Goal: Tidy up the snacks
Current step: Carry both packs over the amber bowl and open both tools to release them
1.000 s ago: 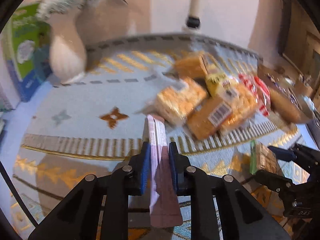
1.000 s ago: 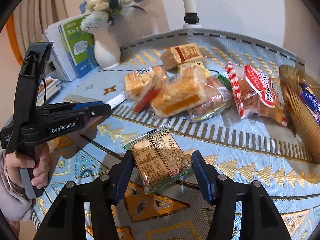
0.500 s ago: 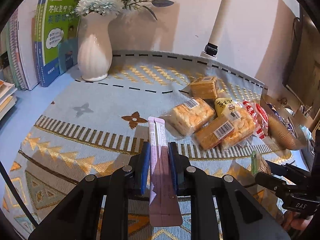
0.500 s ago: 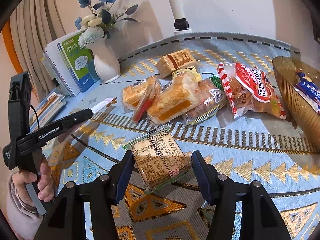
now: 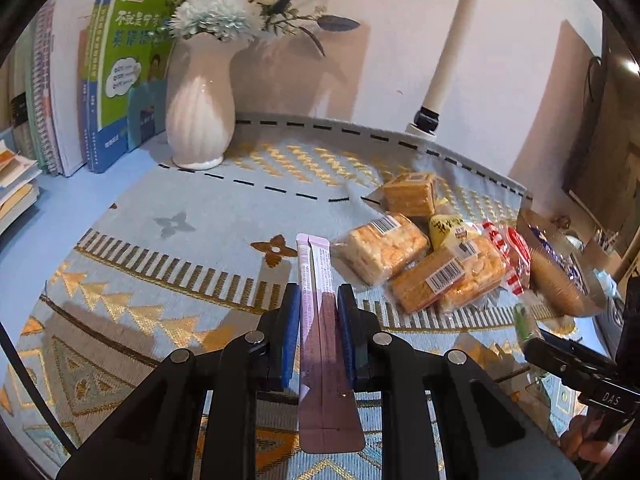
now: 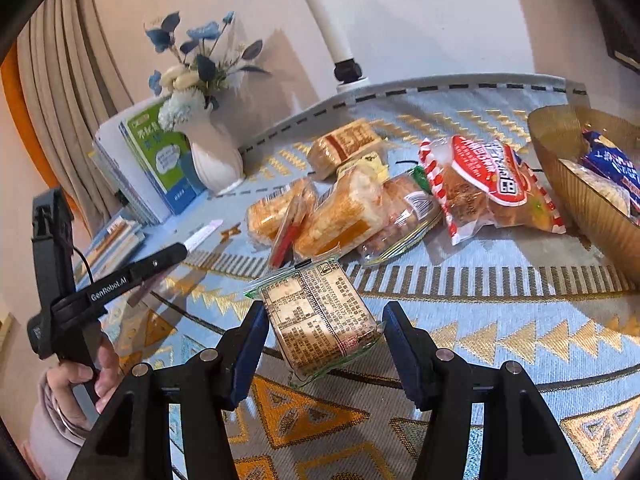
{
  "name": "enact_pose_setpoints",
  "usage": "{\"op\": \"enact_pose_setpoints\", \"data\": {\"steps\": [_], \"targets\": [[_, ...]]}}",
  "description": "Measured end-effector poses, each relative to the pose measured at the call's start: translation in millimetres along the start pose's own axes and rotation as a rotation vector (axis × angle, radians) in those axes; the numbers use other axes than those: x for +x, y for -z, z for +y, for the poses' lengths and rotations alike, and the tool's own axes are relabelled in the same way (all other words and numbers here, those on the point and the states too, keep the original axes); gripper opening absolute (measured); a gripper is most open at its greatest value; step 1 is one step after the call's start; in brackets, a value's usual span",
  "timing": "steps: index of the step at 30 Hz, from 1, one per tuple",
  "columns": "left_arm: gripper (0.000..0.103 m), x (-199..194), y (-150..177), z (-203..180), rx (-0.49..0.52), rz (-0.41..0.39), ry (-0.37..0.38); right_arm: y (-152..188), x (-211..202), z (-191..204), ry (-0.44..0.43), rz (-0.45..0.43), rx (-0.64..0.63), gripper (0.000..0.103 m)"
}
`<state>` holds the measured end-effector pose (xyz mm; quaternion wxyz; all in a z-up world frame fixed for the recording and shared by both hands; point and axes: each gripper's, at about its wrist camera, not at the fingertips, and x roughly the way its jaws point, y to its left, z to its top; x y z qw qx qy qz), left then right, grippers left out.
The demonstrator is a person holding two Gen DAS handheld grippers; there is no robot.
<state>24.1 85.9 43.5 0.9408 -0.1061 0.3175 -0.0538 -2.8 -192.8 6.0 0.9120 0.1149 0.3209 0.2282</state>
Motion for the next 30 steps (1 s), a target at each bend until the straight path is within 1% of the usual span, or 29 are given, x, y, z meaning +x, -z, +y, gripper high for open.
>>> {"op": "enact_pose_setpoints", "data": {"steps": [2, 4, 6, 10, 13, 20, 25, 28, 30], "targets": [[0.016, -2.3, -1.3, -2.3, -0.003, -0.003, -0.007, -1.2, -4.4, -1.3, -0.008, -0.014, 0.009, 0.057], [0.015, -6.0, -5.0, -8.8, -0.01, -0.004, 0.009, -5.6, -10.6, -3.9, -0.016, -0.022, 0.022, 0.057], [0.015, -9.1, -11.9, -21.6, 0.003, -0.016, 0.021, -13.7, -21.4, -7.7, -0.032, -0.049, 0.041, 0.057], [0.016, -6.8, -29.6, -57.4, 0.04, -0.031, 0.056, -42.6, -49.6, -18.8, 0.007, -0.111, 0.022, 0.057], [0.016, 1.2, -46.0, -95.0, 0.075, -0.042, 0.093, -66.6, -69.7, -38.7, 0.023, -0.152, 0.039, 0.057], [0.016, 26.0, -78.3, -204.1, 0.186, -0.056, 0.215, -112.9, -109.6, -107.2, 0.133, -0.21, 0.104, 0.057], [0.016, 55.0, -84.0, -281.7, 0.266, -0.038, 0.308, -127.8, -124.0, -162.8, 0.203, -0.213, 0.178, 0.057], [0.016, 75.5, -80.8, -316.8, 0.295, -0.017, 0.368, -129.8, -126.1, -189.1, 0.219, -0.203, 0.212, 0.057], [0.017, 91.2, -76.9, -335.0, 0.309, 0.013, 0.391, -129.3, -122.8, -202.8, 0.221, -0.175, 0.228, 0.06]]}}
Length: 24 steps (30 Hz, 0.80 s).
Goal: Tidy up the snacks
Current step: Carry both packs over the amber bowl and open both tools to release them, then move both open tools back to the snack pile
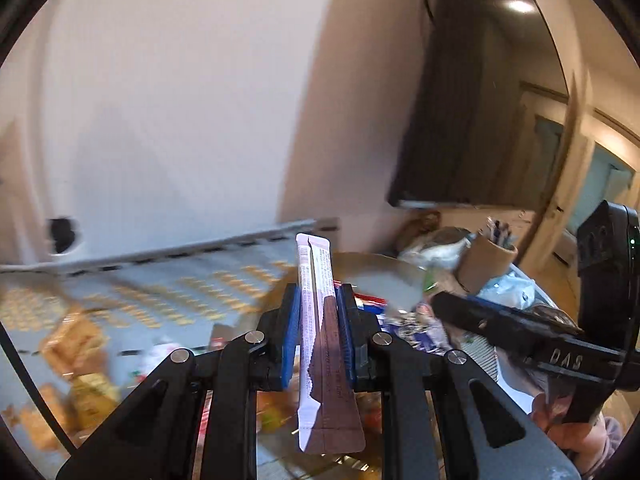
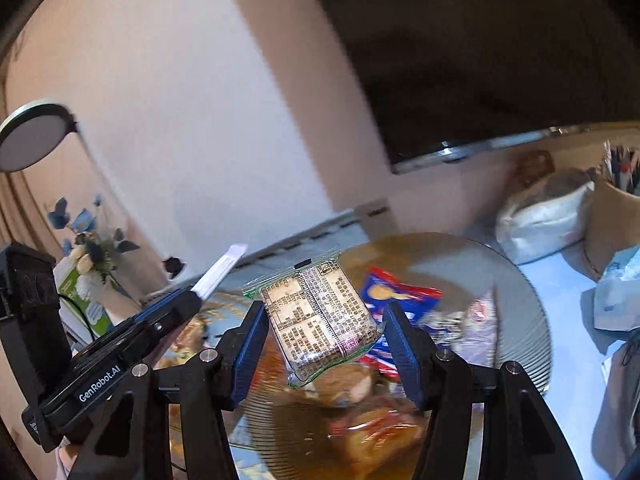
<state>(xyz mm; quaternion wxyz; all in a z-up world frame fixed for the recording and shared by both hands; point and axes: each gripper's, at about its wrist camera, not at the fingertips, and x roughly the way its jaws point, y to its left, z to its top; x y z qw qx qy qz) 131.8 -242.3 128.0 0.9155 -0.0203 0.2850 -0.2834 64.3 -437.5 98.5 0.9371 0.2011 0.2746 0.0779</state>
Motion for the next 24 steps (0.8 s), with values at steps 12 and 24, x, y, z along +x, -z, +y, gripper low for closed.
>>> {"op": "enact_pose_setpoints", "data": {"steps": [12, 24], "targets": [[0.102, 36.0, 16.2, 27.7, -0.068, 0.172, -0.112, 7.8, 11.4, -33.0, 0.023, 0.014, 0.14, 0.088], [0.102, -9.4, 13.3, 73.3, -0.082, 0.158, -0.203, 7.4, 7.1, 41.6, 0.006, -0.014, 0.045, 0.097]]}}
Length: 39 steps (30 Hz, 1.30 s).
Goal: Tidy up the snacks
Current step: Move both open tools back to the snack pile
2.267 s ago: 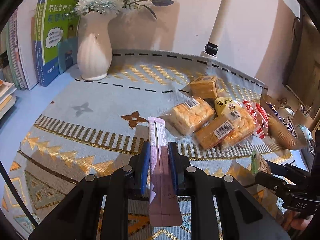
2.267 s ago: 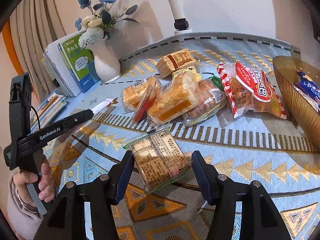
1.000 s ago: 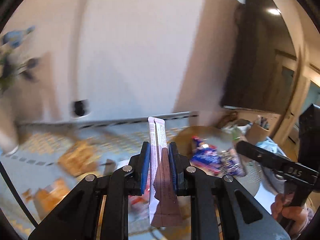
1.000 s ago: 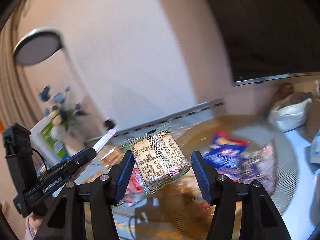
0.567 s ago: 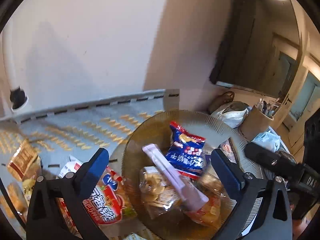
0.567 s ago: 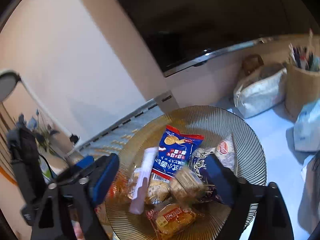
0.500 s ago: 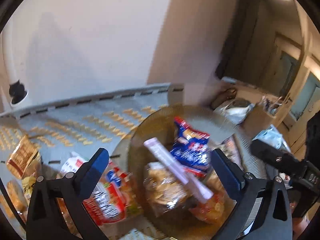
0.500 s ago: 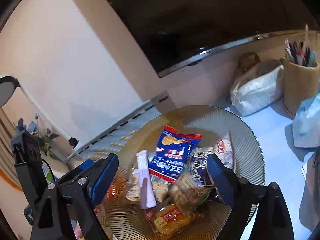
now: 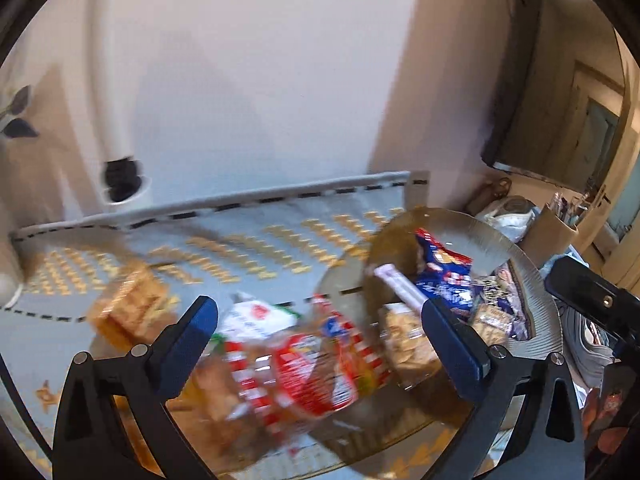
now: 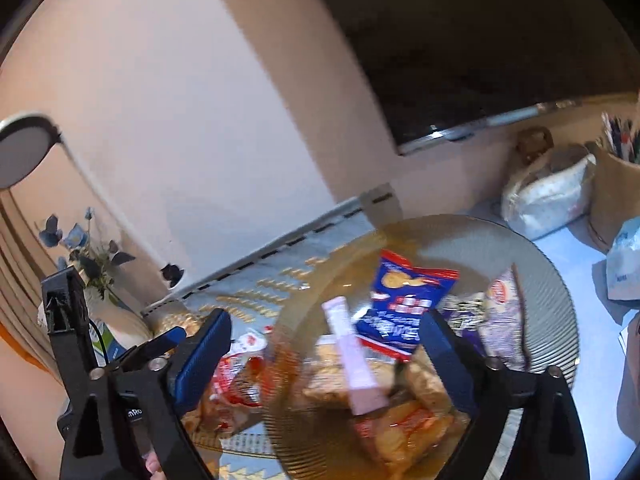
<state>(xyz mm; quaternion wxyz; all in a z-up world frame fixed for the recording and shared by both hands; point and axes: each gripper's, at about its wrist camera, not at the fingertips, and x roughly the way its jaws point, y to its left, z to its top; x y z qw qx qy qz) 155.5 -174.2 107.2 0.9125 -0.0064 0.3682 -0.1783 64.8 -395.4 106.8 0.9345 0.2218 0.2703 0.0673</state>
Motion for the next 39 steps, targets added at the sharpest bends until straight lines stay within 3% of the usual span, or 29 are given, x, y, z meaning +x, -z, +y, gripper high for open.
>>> {"op": "enact_pose_setpoints", "data": {"steps": [7, 14, 19, 23, 30, 35, 39], "targets": [[0.102, -38.7, 4.8, 79.4, -0.095, -0.015, -0.065, 19.7, 13.2, 58.4, -0.052, 0.035, -0.051, 0.098], [0.102, -52.5, 30.3, 153.2, -0.152, 0.023, -0.147, 58.9, 43.0, 115.0, -0.114, 0.104, -0.101, 0.098], [0.102, -46.9, 52.0, 192.0, -0.168, 0.076, -0.166, 95.5, 67.3, 162.1, -0.119, 0.147, -0.247, 0.098], [0.102, -38.3, 66.7, 209.4, -0.15, 0.107, -0.133, 123.5, 83.8, 195.5, -0.104, 0.169, -0.402, 0.098], [0.102, -20.6, 77.9, 222.1, -0.106, 0.145, -0.052, 169.1, 116.4, 236.5, 0.0, 0.204, -0.695, 0.098], [0.102, -8.9, 77.5, 212.5, -0.017, 0.151, 0.042, 195.6, 136.1, 255.6, 0.164, 0.169, -0.931, 0.099], [0.102, 7.0, 84.2, 200.9, 0.086, 0.153, 0.001, 204.6, 148.7, 253.4, 0.21, 0.139, -0.968, 0.103]]}}
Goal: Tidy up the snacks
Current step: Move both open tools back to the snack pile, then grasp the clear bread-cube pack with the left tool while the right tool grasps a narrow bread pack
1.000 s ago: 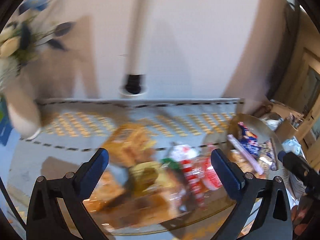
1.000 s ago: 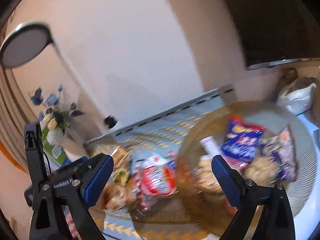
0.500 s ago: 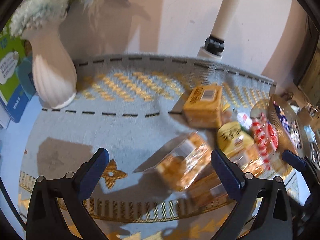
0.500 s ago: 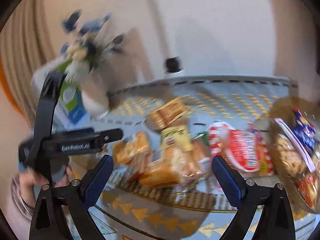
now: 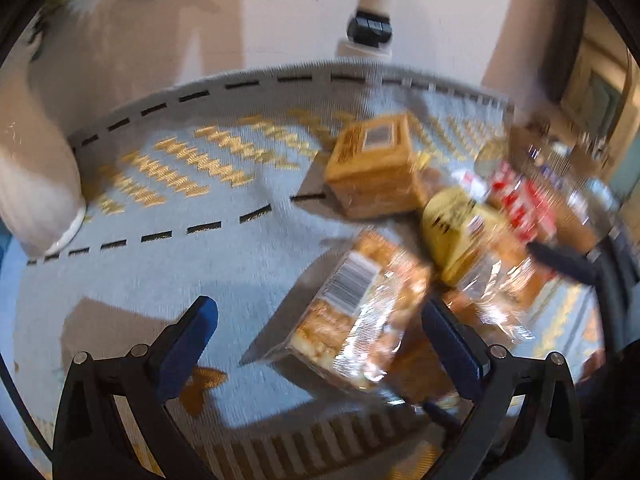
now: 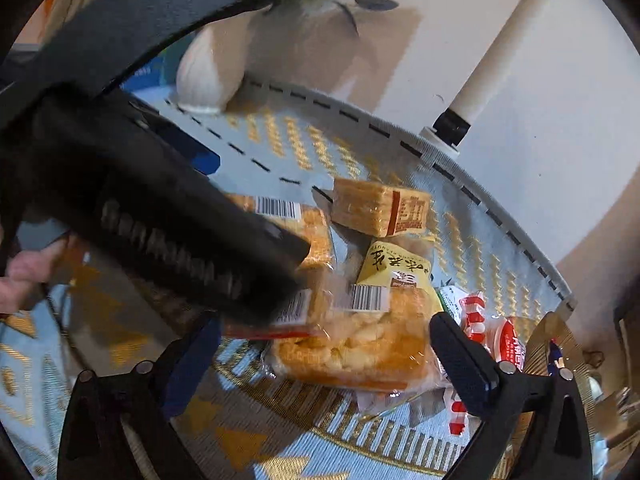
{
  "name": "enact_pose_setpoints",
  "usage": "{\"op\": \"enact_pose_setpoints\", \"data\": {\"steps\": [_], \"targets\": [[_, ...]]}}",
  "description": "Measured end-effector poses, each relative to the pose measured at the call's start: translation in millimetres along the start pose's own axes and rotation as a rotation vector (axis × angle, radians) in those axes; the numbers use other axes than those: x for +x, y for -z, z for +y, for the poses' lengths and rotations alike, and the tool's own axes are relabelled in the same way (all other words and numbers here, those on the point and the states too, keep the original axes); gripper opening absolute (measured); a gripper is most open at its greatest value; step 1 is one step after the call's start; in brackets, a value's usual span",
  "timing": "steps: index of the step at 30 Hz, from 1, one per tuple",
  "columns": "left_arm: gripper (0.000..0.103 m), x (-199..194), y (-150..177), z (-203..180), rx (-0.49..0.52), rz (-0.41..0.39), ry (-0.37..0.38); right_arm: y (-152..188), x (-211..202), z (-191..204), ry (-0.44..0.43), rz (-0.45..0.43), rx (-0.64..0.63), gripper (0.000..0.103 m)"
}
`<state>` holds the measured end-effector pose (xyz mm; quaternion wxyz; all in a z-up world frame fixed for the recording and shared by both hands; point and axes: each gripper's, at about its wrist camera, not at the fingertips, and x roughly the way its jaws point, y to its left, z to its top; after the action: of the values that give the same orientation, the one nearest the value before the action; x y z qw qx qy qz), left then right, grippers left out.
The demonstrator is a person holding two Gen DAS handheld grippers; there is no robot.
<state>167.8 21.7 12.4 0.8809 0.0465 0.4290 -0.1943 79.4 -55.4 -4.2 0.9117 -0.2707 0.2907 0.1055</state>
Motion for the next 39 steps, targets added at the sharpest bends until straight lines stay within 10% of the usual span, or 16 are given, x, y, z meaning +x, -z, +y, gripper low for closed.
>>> {"op": "enact_pose_setpoints", "data": {"steps": [18, 30, 39], "targets": [[0.103, 28.1, 0.8, -2.7, -0.014, 0.072, -0.134, 1.4, -11.2, 40.4, 0.2, -0.094, -0.186, 0.103], [0.103, 24.2, 0.4, 4.3, -0.032, 0.069, -0.141, -7.9, -7.7, 32.7, -0.05, -0.061, -0.128, 0.103], [0.103, 15.0, 3.6, 22.6, -0.103, 0.045, -0.127, -7.9, -6.2, -29.9, -0.449, -0.102, 0.299, 0.09]]}}
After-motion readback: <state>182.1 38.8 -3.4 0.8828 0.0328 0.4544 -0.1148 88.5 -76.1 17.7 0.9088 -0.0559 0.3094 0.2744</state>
